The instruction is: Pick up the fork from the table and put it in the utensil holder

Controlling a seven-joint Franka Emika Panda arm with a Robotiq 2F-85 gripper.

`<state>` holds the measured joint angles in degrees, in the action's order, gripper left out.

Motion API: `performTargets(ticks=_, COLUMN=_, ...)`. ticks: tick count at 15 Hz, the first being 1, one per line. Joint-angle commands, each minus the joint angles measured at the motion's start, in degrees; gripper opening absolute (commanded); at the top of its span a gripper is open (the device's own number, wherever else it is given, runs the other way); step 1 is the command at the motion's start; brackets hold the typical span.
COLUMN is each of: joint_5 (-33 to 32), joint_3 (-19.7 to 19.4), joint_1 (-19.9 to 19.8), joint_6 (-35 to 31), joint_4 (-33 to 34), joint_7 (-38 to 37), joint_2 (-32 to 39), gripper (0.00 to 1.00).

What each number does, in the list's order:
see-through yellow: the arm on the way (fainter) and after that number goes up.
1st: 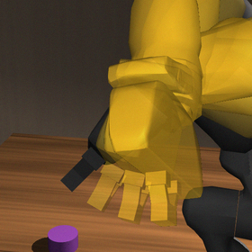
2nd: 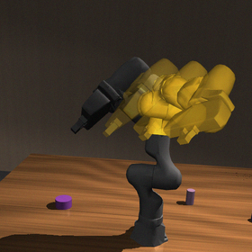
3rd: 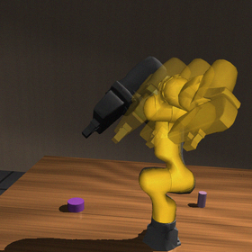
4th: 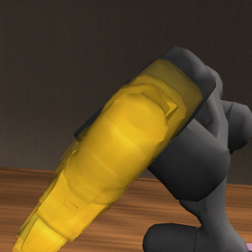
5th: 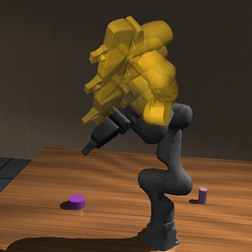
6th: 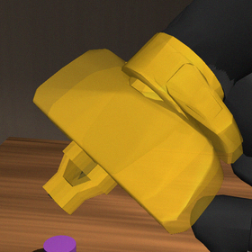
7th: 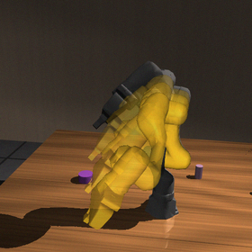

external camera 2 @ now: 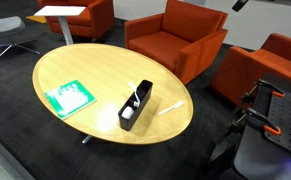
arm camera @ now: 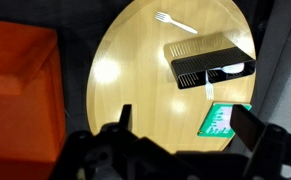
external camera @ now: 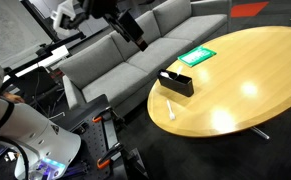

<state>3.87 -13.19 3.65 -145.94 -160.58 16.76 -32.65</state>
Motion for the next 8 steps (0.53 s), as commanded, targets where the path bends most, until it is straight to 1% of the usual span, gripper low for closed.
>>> performTargets(ticks=1, joint_5=1.4, joint_3=1.1, joint_1=5.0, joint_6=-12.2, joint_4=0.0, joint_7=4.8, joint_2=10.2, gripper=1.0)
performTargets(ticks=2, joint_5=2.0, joint_3=0.7, joint_1=6.9, joint_6=-15.9, joint_4=0.0, joint_7=6.5, joint_2=13.2, gripper=1.0)
performTargets(ticks=4, joint_5=2.8, joint_3=0.1, joint_1=9.5, joint_6=-22.3, joint_4=-0.1, joint_7=9.0, joint_2=19.8, gripper=1.0)
performTargets(ticks=6, joint_5=3.5, joint_3=0.8, joint_1=10.0, joint_6=-28.0, joint_4=-0.2, joint_7=9.8, joint_2=26.1, gripper=1.0)
performTargets(ticks=7, joint_5=3.4, joint_3=0.4, joint_1=10.7, joint_6=-30.5, joint_4=-0.2, joint_7=8.7, joint_2=29.4, gripper=1.0)
performTargets(ticks=8, joint_5=2.3, joint_3=0.9, joint_1=9.6, joint_6=-25.4, joint_4=-0.2, joint_7=7.6, joint_2=23.7, gripper=1.0)
